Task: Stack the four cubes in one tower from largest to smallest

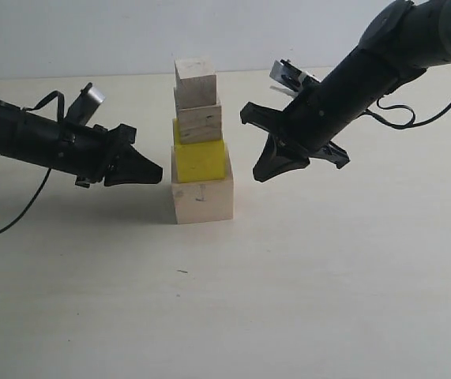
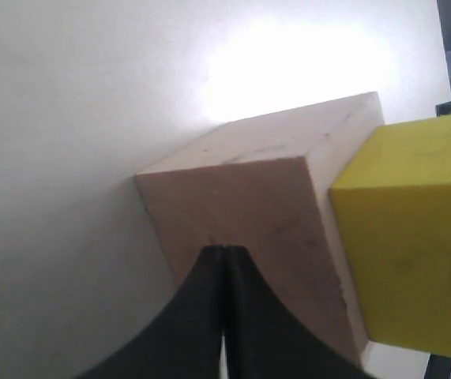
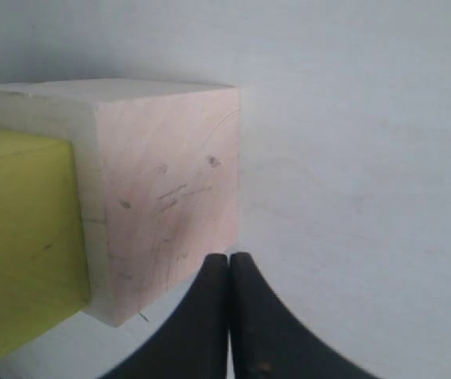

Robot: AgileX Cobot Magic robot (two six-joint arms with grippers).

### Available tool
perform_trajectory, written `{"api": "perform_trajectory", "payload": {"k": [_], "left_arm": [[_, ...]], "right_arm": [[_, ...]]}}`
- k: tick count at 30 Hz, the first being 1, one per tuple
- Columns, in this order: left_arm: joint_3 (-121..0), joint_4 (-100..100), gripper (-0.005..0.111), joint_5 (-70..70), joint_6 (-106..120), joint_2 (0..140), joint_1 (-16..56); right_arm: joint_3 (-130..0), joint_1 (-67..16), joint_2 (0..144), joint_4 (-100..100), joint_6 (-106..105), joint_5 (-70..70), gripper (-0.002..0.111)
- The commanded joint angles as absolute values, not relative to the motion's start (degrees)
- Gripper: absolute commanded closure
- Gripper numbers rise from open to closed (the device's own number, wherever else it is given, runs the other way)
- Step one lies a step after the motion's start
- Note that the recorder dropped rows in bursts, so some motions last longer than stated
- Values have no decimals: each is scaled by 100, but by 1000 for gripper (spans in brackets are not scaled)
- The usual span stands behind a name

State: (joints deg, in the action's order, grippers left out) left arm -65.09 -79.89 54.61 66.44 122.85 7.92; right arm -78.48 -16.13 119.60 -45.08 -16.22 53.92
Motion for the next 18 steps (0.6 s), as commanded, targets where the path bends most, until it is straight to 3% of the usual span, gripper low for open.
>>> {"api": "perform_trajectory", "payload": {"k": [1, 18], "left_arm": [[-6548, -8223, 107, 5444, 6775, 12266, 810], [-6881, -8249, 107, 5353, 6823, 12266, 810]], "right_arm": [[-7824, -1594, 11939, -4502, -1694, 5322, 108], [-7824, -1594, 11939, -4367, -1642, 5309, 108]]}}
